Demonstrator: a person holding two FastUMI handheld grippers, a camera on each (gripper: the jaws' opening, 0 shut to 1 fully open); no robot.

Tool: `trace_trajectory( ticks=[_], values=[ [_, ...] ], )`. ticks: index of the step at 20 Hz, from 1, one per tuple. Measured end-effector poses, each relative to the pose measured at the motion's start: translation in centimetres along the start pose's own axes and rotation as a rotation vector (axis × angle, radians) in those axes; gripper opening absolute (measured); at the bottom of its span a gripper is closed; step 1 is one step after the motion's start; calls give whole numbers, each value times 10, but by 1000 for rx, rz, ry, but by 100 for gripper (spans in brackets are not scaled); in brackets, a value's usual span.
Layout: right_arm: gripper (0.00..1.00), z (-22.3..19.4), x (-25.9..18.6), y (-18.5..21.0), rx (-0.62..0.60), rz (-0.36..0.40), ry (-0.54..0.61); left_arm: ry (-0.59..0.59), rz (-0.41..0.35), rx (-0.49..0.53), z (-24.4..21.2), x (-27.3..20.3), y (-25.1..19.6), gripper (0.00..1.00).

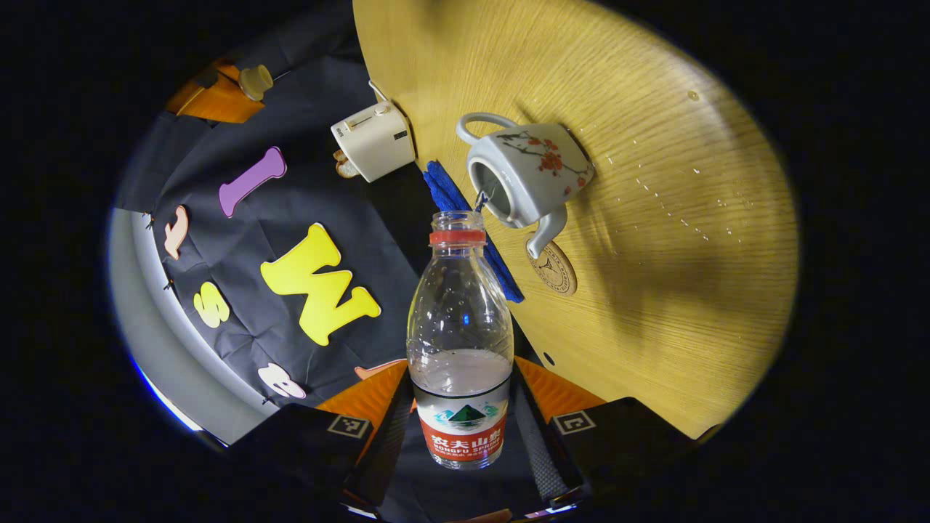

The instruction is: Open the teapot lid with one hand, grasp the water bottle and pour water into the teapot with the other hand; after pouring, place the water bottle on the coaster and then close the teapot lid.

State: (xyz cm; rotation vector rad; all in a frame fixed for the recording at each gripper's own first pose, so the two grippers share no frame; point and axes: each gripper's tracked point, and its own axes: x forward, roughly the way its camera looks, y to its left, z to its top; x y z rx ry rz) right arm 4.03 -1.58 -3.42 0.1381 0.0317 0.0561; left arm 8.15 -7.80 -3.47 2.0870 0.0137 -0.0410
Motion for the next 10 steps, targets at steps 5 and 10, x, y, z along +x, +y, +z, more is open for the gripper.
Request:
trace_trajectory(
  ticks=[5,10],
  values=[
    [0,0,0,0,6,3,2,-5,-3,87,-1,0,5,76],
    [0,0,0,-2,11,1,1,-31,-5,122,5,2,5,76]
  ],
)
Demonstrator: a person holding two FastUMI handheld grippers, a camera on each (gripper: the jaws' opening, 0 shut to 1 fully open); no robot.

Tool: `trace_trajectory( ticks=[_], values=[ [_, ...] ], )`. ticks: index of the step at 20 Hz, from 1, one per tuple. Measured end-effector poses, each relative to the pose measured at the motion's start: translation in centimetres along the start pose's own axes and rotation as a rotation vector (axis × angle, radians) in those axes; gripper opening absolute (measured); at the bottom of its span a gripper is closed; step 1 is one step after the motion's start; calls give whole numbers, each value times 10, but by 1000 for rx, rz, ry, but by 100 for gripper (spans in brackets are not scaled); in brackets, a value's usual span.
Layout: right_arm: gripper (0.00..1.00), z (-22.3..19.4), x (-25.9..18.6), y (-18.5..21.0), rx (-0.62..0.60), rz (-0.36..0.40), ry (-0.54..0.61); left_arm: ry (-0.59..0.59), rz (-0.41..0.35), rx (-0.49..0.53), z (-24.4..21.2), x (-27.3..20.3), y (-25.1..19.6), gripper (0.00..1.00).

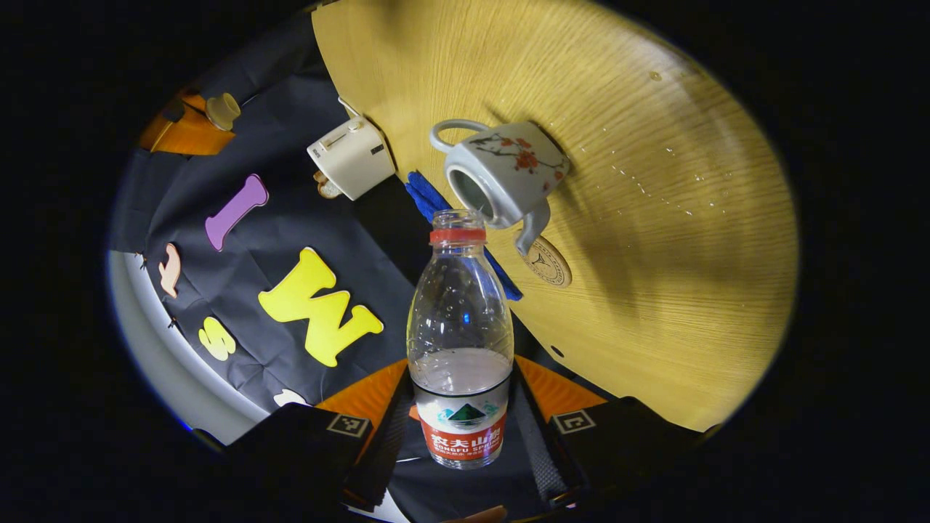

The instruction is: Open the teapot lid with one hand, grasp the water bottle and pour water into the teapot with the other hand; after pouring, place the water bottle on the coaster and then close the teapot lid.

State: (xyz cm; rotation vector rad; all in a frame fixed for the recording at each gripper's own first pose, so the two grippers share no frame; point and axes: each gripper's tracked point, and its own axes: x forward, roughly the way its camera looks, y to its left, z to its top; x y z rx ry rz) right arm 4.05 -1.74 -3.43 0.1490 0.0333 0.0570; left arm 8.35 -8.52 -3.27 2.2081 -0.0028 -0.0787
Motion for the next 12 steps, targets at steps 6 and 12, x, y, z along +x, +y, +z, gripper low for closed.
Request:
trace_trajectory(
  ticks=[6,12],
  values=[
    [0,-3,1,2,-7,8,10,11,1,2,-3,2,-1,76],
    [0,-5,2,-1,-7,-5,14,-36,-28,-123,-10,12,-13,76]
  ],
)
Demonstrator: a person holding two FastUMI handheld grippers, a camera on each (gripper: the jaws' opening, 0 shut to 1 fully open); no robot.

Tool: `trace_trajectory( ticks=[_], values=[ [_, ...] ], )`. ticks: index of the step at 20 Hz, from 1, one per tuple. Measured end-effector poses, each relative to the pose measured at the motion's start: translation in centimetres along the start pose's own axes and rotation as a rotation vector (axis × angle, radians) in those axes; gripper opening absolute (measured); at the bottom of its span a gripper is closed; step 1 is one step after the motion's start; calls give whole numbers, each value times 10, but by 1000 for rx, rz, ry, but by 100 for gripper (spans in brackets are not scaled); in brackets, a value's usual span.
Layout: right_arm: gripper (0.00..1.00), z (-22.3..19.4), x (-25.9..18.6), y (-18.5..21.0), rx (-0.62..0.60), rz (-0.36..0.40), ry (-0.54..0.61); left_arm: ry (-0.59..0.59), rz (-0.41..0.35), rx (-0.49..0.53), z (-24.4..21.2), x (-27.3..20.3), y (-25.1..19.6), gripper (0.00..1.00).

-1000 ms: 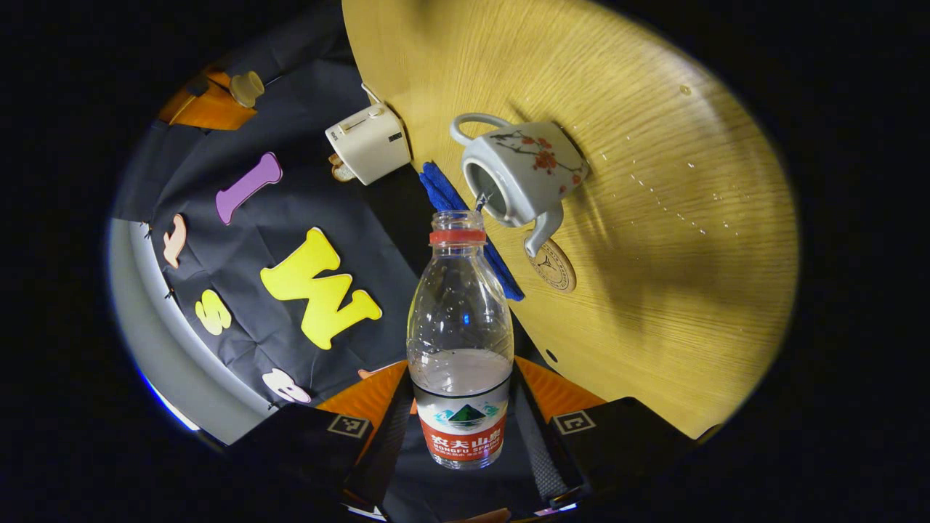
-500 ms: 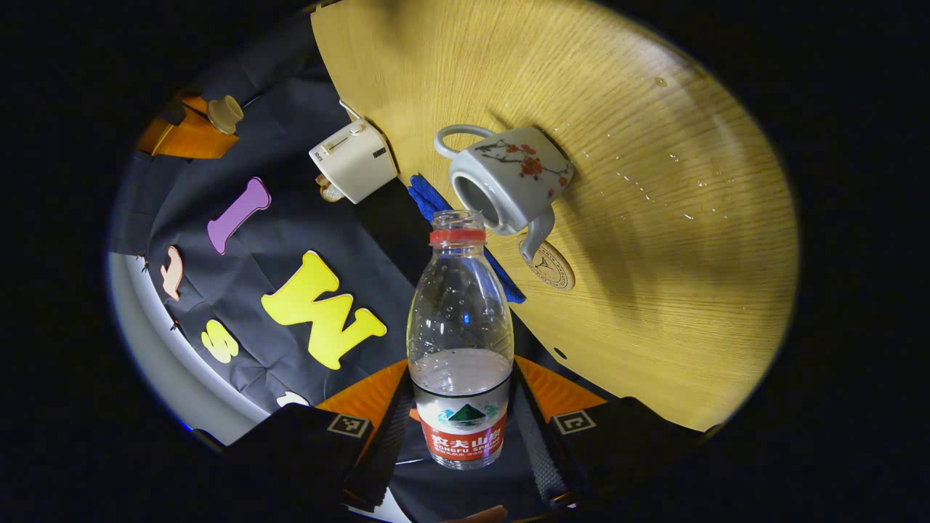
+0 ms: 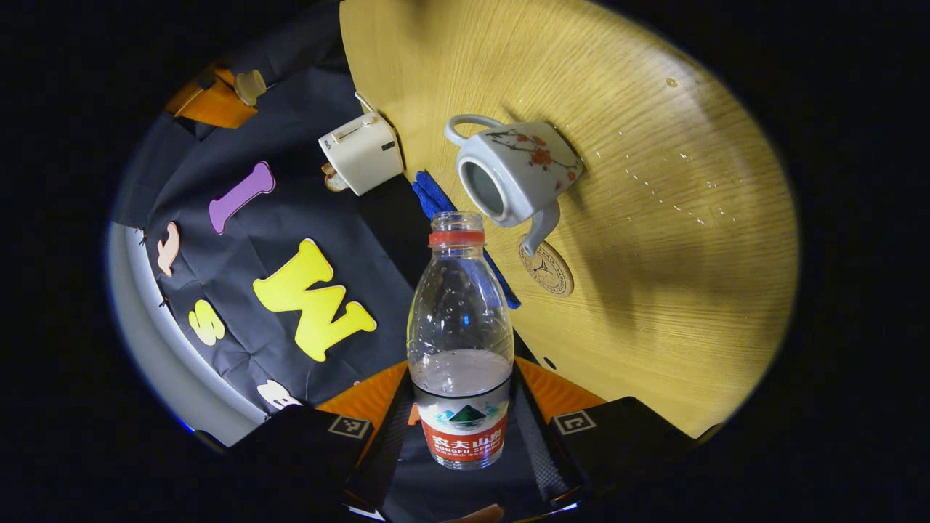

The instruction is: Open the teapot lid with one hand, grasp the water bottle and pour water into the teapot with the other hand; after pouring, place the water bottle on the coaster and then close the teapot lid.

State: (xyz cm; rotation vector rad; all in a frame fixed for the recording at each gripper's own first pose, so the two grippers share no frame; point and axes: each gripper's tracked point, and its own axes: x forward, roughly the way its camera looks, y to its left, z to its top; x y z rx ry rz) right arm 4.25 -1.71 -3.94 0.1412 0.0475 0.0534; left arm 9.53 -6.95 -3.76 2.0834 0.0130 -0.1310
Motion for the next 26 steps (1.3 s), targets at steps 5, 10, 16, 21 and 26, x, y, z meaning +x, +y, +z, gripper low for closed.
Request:
trace_trajectory(
  ticks=[5,10,16,21,26],
  values=[
    [0,-1,3,-3,-10,-21,3,-76,46,-363,3,3,-7,76],
    [0,-1,1,-1,-31,-29,-5,-109,61,-701,-2,4,1,76],
    [0,-5,4,3,-45,-29,4,-158,83,-1269,0,11,19,76],
    [0,-8,3,11,-51,-14,12,-172,24,-1581,9,22,15,76],
    [0,-13,6,13,-43,-10,27,-269,-58,-1890,22,39,19,77]
  ],
)
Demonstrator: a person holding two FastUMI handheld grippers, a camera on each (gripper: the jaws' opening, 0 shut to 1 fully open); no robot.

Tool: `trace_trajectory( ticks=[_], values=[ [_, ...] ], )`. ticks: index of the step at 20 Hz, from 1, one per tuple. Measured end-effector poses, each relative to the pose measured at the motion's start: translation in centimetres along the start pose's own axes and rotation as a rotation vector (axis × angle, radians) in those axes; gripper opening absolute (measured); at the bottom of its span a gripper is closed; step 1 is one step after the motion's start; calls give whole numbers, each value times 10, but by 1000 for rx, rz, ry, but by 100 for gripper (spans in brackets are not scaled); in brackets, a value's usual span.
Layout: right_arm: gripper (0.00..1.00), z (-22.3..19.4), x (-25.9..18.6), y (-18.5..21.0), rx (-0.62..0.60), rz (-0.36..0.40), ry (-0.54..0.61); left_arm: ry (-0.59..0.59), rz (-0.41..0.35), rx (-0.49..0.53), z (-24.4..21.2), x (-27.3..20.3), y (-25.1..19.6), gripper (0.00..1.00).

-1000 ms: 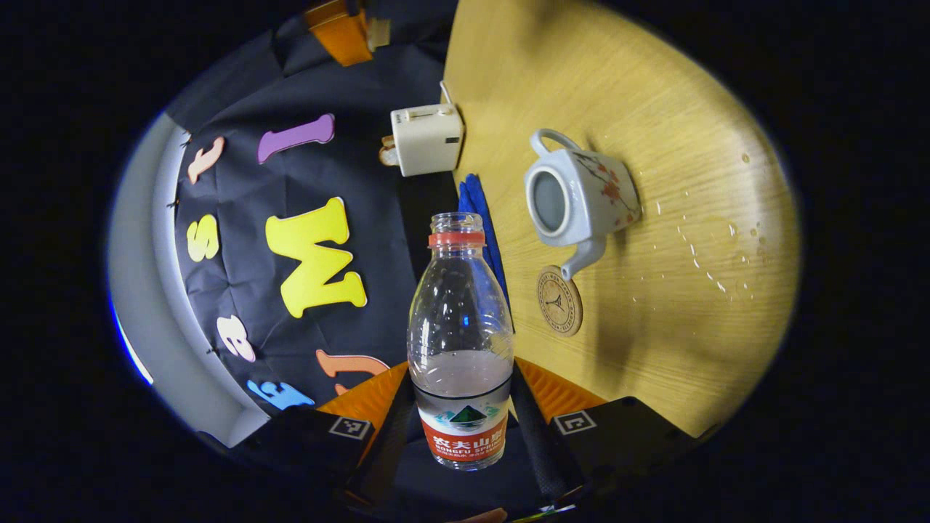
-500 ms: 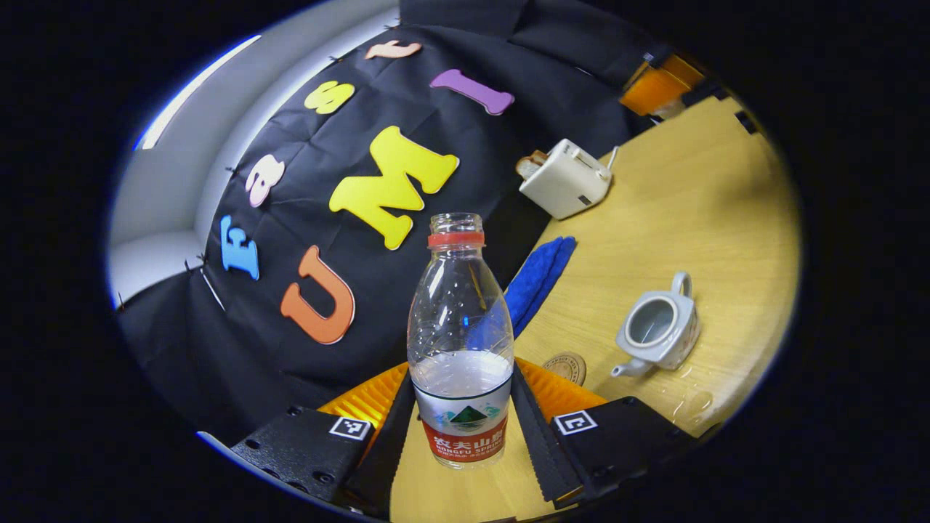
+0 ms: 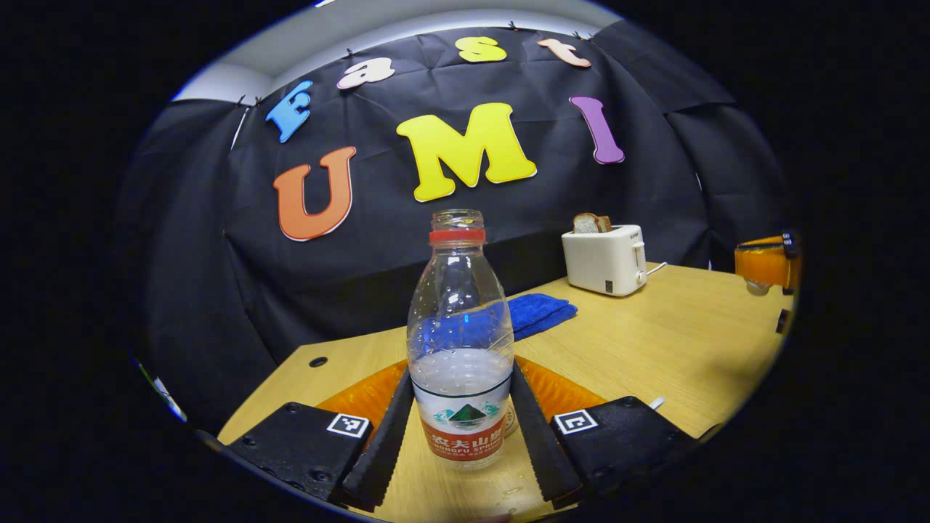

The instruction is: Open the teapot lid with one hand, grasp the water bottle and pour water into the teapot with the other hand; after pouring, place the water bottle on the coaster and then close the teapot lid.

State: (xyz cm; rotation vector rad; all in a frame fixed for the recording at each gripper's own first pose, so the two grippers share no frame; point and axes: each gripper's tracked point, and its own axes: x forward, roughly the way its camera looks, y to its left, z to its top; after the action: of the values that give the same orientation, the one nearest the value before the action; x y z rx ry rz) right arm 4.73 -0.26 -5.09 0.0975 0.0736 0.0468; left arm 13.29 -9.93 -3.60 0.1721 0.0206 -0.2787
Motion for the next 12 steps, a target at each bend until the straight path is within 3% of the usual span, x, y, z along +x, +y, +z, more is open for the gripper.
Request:
trace_trajectory(
  ticks=[7,12],
  values=[
    [0,-10,7,2,-11,-7,18,-23,26,-181,-4,53,12,78],
    [0,-16,10,11,-30,5,33,-7,48,-196,-17,70,19,78]
  ],
)
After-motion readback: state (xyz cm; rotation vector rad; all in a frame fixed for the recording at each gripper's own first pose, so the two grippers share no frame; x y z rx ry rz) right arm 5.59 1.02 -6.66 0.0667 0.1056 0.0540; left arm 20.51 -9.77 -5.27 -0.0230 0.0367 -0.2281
